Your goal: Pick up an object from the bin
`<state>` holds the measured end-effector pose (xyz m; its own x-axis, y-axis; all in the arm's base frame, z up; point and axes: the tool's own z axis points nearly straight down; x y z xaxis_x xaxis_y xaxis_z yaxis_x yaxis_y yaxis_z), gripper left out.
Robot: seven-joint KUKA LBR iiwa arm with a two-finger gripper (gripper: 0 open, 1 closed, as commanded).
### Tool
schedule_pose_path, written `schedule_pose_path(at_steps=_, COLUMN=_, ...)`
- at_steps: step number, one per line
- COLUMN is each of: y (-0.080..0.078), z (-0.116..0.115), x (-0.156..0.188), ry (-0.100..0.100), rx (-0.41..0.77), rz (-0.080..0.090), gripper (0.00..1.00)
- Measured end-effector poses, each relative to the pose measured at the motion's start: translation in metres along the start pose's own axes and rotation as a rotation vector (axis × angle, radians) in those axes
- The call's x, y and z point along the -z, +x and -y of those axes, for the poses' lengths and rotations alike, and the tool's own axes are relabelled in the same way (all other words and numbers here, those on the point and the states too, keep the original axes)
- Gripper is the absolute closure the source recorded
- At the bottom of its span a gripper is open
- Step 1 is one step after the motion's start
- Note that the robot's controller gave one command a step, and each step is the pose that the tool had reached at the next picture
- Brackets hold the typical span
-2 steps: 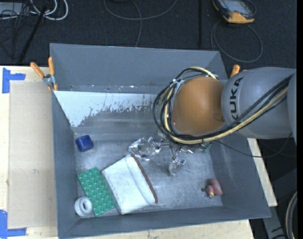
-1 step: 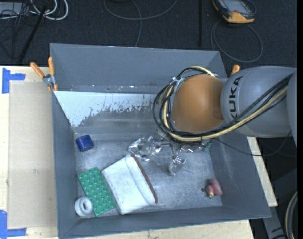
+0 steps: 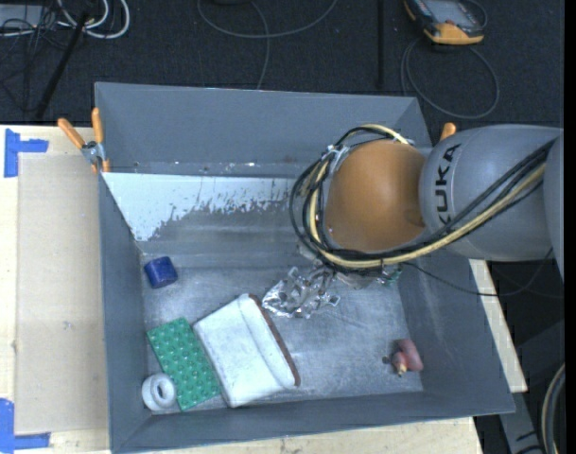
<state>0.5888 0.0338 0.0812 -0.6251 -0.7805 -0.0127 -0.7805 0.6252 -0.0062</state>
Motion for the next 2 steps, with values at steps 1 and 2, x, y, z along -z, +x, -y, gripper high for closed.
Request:
schedule_pose_path(at_steps=1, y=-0.002, z=0.001, x=0.042, ry=-0.003, rx=-0.004, rz=-0.009, gripper=1.00)
schedule_pose_path(at_steps=2, y=-0.003, z=0.001, x=0.055, ry=-0.005, rx=-0.009, rz=-0.010, gripper=1.00)
